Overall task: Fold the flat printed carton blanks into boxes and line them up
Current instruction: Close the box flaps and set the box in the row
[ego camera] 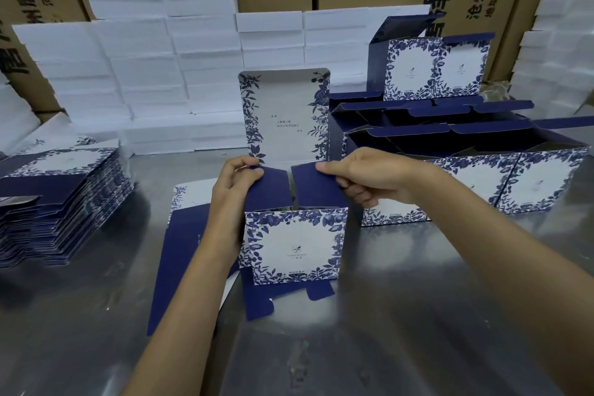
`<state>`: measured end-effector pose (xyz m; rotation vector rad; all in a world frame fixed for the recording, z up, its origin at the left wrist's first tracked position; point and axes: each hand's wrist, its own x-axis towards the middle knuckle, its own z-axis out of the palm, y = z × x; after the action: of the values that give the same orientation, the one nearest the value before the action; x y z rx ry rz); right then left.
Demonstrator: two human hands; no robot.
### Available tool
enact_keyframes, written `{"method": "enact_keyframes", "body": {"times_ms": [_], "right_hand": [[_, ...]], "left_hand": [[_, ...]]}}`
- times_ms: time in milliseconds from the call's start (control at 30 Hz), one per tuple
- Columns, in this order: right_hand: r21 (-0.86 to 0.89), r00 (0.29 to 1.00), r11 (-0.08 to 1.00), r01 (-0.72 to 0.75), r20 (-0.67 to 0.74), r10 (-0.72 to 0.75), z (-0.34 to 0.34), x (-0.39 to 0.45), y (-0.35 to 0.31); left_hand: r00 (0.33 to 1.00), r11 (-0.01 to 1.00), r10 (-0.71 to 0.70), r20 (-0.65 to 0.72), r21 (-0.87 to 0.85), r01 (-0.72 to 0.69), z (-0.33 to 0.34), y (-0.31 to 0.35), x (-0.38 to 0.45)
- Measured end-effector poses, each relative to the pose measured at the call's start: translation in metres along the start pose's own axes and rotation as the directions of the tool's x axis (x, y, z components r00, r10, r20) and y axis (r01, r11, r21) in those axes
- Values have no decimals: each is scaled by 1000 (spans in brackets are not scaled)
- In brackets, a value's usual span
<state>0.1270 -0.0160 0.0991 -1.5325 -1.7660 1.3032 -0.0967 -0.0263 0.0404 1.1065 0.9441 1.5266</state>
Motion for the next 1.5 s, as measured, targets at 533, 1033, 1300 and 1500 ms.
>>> {"method": "enact_keyframes", "body": {"times_ms": [533,1033,1300,1500], "right_hand": [[21,915,965,263,-323,-242,8,-1,5],[-74,867,921,384,-316,-386,15,-18,26],[-373,929,903,215,-208,-307,37,12,-33],[-453,929,882,132,-255,-270,48,15,-33]], "left_hand": [[1000,982,12,5,-189,-11,6,3,-8],[987,986,14,159,160,-40,-3,12,-6],[964,579,-219,151,815,4,42,54,19],[986,537,-120,115,843,-33,46,38,17]]}}
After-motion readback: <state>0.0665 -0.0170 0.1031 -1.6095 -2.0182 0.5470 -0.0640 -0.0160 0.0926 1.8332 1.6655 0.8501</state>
